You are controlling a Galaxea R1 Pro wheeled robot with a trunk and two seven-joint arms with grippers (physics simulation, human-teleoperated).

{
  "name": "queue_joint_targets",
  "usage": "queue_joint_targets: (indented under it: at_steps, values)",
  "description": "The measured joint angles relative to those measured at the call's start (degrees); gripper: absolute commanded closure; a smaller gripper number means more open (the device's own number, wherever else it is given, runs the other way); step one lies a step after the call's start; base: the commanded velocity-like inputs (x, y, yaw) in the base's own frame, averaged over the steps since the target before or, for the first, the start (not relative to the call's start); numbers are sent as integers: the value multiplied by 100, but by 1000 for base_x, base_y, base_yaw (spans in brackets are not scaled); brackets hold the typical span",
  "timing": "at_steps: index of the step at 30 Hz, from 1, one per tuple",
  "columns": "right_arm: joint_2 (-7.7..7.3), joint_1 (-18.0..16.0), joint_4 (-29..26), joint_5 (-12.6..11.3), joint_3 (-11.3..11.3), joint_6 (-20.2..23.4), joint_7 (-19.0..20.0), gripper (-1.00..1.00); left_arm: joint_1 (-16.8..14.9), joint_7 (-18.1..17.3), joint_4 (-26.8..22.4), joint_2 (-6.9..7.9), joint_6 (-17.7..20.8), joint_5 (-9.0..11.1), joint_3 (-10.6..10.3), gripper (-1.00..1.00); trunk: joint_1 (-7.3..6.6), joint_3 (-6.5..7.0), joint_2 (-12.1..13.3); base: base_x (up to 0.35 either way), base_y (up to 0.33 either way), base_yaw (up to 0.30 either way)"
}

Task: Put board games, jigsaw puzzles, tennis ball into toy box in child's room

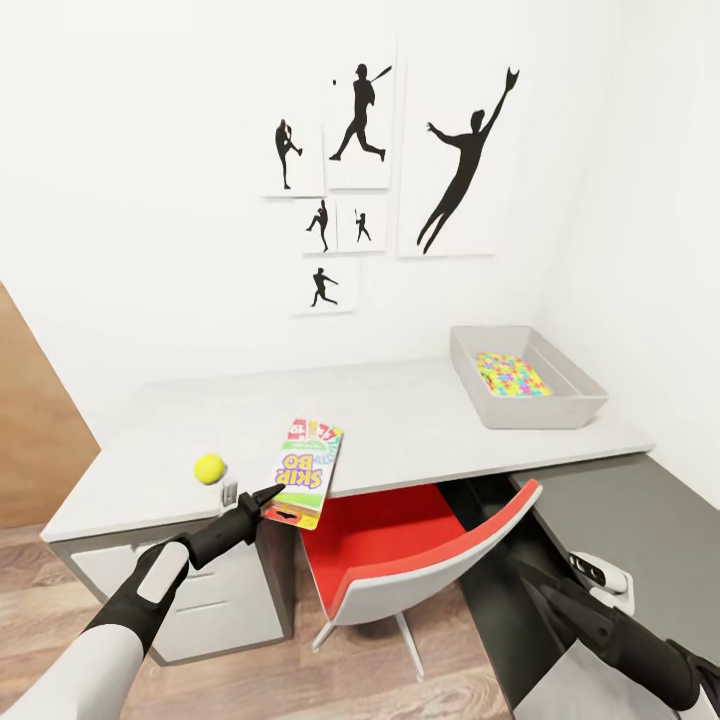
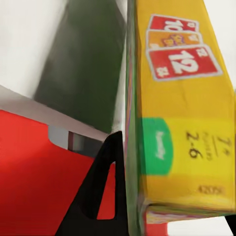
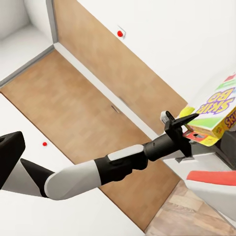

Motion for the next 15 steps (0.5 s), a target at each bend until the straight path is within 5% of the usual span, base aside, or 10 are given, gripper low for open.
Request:
queue_joint_targets:
  at_steps: [12, 15]
  values:
    - [0, -2, 21, 7, -6, -11, -4, -100, 0, -254, -54, 13, 42, -10, -17, 100, -264, 216, 481, 0, 0, 0]
    - [0, -1, 49, -1, -23, -32, -7, -100, 0, -487, -187, 45, 168, 2, -152, 100, -330, 270, 602, 0, 0, 0]
